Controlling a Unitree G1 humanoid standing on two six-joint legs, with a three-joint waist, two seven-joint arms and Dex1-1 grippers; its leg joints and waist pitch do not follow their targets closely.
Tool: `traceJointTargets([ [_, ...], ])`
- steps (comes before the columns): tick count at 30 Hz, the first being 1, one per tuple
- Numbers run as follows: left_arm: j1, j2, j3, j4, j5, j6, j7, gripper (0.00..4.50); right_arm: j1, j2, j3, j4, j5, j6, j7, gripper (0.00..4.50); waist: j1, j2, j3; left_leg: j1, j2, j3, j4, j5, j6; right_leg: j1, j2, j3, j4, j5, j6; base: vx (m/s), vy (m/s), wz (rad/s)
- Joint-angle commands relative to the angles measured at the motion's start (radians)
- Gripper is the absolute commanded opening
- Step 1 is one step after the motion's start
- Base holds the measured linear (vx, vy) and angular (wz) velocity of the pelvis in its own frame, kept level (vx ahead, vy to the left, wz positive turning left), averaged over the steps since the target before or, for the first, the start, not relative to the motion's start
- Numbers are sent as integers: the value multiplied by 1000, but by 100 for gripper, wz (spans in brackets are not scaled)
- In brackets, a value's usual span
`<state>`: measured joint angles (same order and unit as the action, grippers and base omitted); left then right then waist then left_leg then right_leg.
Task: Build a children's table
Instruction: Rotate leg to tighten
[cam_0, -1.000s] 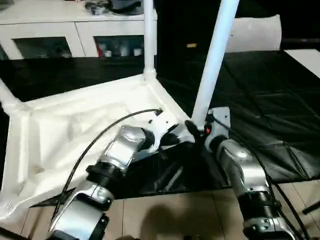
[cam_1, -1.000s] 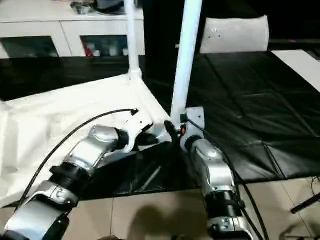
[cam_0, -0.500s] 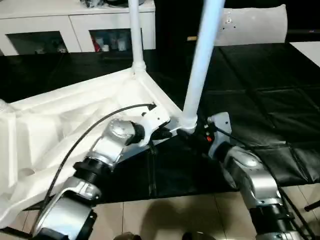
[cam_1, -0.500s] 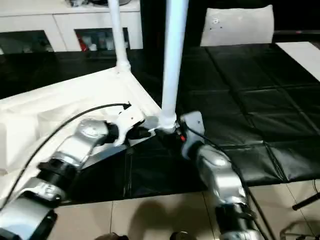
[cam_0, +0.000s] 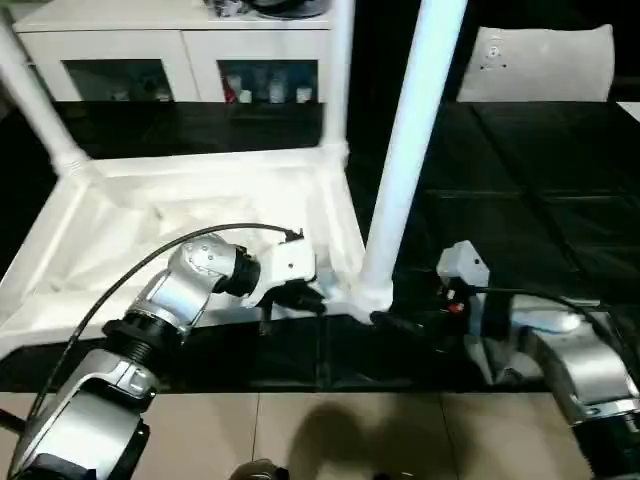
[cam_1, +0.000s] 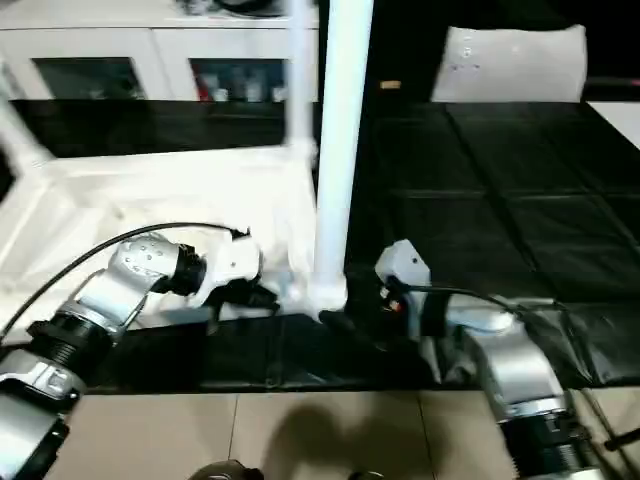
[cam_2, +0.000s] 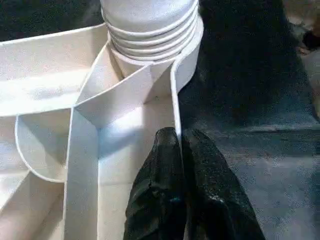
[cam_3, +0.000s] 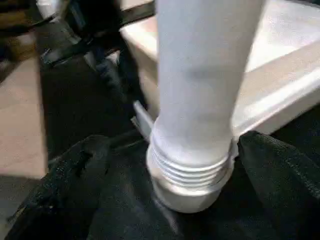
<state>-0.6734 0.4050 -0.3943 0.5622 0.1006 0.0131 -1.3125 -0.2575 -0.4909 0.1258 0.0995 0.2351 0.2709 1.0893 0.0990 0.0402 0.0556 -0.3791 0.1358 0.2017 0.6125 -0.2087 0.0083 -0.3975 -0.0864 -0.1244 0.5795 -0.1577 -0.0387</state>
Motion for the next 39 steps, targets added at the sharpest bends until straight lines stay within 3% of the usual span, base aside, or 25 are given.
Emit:
traceJointTargets([
  [1, -13, 15, -52, -22, -17, -45, -121, 0, -43, -27, -3, 13, 27, -7, 60, 443, 3, -12, -72, 21, 116, -53, -77, -154, 54, 53, -114, 80, -58, -236, -181, 0, 0, 0],
  [2, -14, 18, -57, -24, -19, -53, -135, 0, -48, -29, -3, 18, 34, -7, 69, 417, 3, -11, -73, 21, 117, -52, -76, -143, 60, 50, -111, 79, -56, -230, -182, 0, 0, 0],
  [3, -14, 20, -66, -31, -19, -57, -154, 0, -56, -29, -1, 22, 43, -3, 86, 409, 3, -18, -73, 22, 118, -51, -76, -140, 62, 50, -111, 79, -56, -230, -183, 0, 0, 0],
  [5, -14, 24, -81, -40, -17, -72, -188, 0, -72, -28, 4, 29, 68, 11, 123, 405, 16, -10, -74, 23, 119, -50, -73, -133, 67, 47, -113, 79, -55, -233, -185, 0, 0, 0],
  [7, -14, 24, -86, -43, -17, -78, -199, 0, -77, -26, 8, 30, 80, 22, 139, 371, 21, -15, -75, 24, 122, -51, -75, -131, 68, 48, -112, 79, -55, -233, -183, 0, 0, 0],
  [15, -13, 17, -93, -41, -20, -92, -208, 0, -77, -14, 39, 20, 115, 76, 188, 320, 35, -16, -75, 25, 120, -51, -75, -135, 49, 46, -114, 80, -57, -267, -168, 0, 0, 0],
  [16, -13, 16, -93, -40, -20, -94, -208, 0, -77, -13, 41, 19, 118, 79, 191, 296, 38, -15, -75, 25, 121, -51, -75, -133, 49, 46, -115, 80, -57, -268, -167, 0, 0, 0],
  [25, -5, 20, -96, -52, -26, -96, -222, 0, -81, 11, 66, 27, 127, 100, 206, 219, 39, -18, -76, 24, 120, -52, -76, -139, 34, 46, -115, 79, -56, -276, -158, 0, 0, 0],
  [31, -5, 10, -83, -42, -27, -83, -194, 0, -58, 15, 73, -10, 149, 140, 209, 206, 39, -19, -76, 23, 119, -52, -75, -130, 38, 47, -116, 79, -57, -289, -150, 0, 0, 0],
  [32, -4, 7, -79, -41, -25, -78, -182, 0, -49, 19, 72, -23, 156, 149, 200, 206, 40, -12, -76, 24, 120, -53, -75, -129, 36, 45, -115, 79, -56, -285, -151, 0, 0, 0],
  [33, -3, 6, -77, -40, -25, -74, -175, 0, -43, 23, 71, -32, 161, 155, 193, 206, 39, -14, -76, 24, 121, -52, -76, -130, 37, 45, -113, 79, -59, -282, -148, 0, 0, 0],
  [36, -4, -17, -56, -29, -15, -26, -97, 0, -2, 63, 58, -78, 175, 182, 113, 206, 38, -6, -75, 25, 122, -55, -78, -146, 27, 45, -114, 79, -58, -270, -152, 0, 0, 0],
  [37, -6, -22, -52, -25, -11, -15, -79, 0, 3, 74, 55, -82, 170, 178, 93, 206, 37, -11, -73, 25, 120, -56, -79, -170, 17, 45, -117, 79, -63, -300, -147, 0, 0, 0],
  [39, -16, -54, -24, -3, -3, 39, 14, 0, 30, 131, 46, -87, 128, 165, -30, 206, 30, -6, -65, 28, 118, -56, -84, -215, -4, 40, -116, 81, -77, -372, -133, 0, 0, 0],
])
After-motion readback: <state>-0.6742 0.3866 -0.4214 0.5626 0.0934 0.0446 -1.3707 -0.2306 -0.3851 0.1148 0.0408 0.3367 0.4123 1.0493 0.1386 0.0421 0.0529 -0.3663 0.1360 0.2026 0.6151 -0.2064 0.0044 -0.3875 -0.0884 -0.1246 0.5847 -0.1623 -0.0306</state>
